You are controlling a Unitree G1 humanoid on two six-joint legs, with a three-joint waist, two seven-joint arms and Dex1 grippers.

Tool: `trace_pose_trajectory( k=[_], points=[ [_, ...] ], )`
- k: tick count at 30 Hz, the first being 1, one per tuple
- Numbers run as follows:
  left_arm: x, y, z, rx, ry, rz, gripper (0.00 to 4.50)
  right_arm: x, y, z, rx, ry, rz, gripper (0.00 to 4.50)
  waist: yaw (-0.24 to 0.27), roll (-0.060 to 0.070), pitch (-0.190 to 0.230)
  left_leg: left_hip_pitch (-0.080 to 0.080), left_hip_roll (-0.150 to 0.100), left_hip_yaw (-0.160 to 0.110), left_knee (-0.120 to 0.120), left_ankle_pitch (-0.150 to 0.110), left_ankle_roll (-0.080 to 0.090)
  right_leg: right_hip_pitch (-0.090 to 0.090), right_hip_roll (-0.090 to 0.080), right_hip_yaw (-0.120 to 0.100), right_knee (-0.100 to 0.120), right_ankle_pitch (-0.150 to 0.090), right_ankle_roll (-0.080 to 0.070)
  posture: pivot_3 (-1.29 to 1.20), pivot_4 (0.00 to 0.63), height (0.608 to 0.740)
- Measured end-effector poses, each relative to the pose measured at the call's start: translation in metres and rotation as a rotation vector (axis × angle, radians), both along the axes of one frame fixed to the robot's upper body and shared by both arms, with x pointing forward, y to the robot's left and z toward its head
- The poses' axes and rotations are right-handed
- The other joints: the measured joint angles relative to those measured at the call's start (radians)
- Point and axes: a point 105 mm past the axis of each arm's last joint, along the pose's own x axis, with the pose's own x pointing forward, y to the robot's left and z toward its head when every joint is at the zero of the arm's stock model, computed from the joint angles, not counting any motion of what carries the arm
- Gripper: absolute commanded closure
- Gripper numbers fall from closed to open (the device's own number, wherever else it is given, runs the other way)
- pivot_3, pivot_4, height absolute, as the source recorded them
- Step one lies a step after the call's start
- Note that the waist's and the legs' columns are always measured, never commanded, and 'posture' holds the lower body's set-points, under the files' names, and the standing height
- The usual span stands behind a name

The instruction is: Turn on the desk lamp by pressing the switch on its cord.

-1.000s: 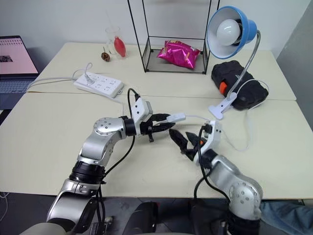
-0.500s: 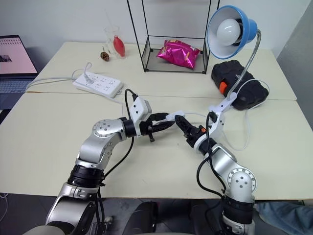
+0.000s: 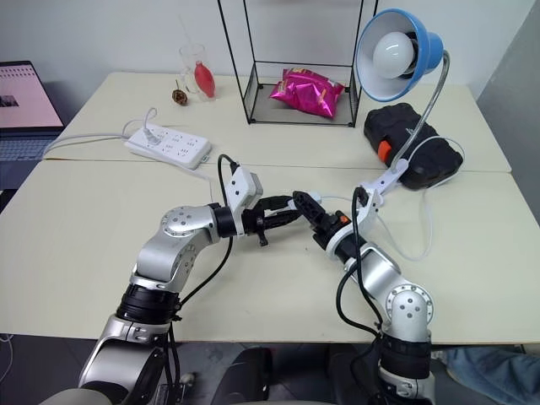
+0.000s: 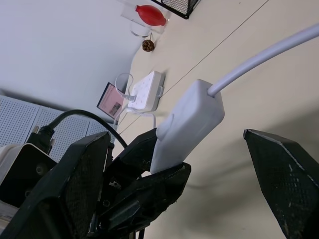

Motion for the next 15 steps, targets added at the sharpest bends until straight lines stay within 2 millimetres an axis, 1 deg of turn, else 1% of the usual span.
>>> trace_pose_trajectory(
  k=[4,5,6,7,8,9,15],
  points=[
    [0.0,0.0003,-0.0001,0.001,0.0,0.0,3.38,0.0008,-0.0002,0.0015,0.016,-0.002,-0.003,0.0,0.0,0.0,0.0,0.0,0.0,0.0,0.0,0.0,0.0,0.0,0.0,0.0,0.0,0.0,0.0,0.0,0.15,0.74],
    [0.0,0.0003,-0.0001,0.001,0.0,0.0,3.38,0.0013,-0.0001,0.0023,0.018,-0.004,-0.003,0.37,0.0,0.0,0.0,0.0,0.0,0.0,0.0,0.0,0.0,0.0,0.0,0.0,0.0,0.0,0.0,0.0,0.15,0.74],
    [0.0,0.0003,-0.0001,0.002,0.0,0.0,3.38,0.0015,0.0,0.0027,0.02,-0.005,-0.004,0.52,0.0,0.0,0.0,0.0,0.0,0.0,0.0,0.0,0.0,0.0,0.0,0.0,0.0,0.0,0.0,0.0,0.15,0.74],
    [0.0,0.0005,-0.0002,0.003,0.0,0.001,3.38,0.0016,0.0004,0.0024,0.023,-0.002,-0.002,0.79,0.0,0.0,0.0,0.0,0.0,0.0,0.0,0.0,0.0,0.0,0.0,0.0,0.0,0.0,0.0,0.0,0.15,0.74],
    [0.0,0.0005,-0.0002,0.003,0.0,0.001,3.38,0.0018,0.0006,0.0016,0.024,0.001,-0.001,0.91,0.0,0.0,0.0,0.0,0.0,0.0,0.0,0.0,0.0,0.0,0.0,0.0,0.0,0.0,0.0,0.0,0.15,0.74],
    [0.0,0.0005,-0.0003,0.003,0.0,0.001,3.38,0.002,0.001,0.0007,0.024,0.005,0.0,1.25,0.0,0.0,0.0,0.0,0.0,0.0,0.0,0.0,0.0,0.0,0.0,0.0,0.0,0.0,0.0,0.0,0.15,0.74],
    [-0.0002,0.0001,-0.0007,0.006,0.001,-0.002,3.38,0.0014,0.0043,-0.001,0.022,0.012,0.014,2.57,0.0,0.0,0.0,0.0,0.0,0.0,-0.001,0.0,0.0,0.0,0.0,0.0,0.0,0.0,0.0,0.0,0.15,0.74]
  ],
)
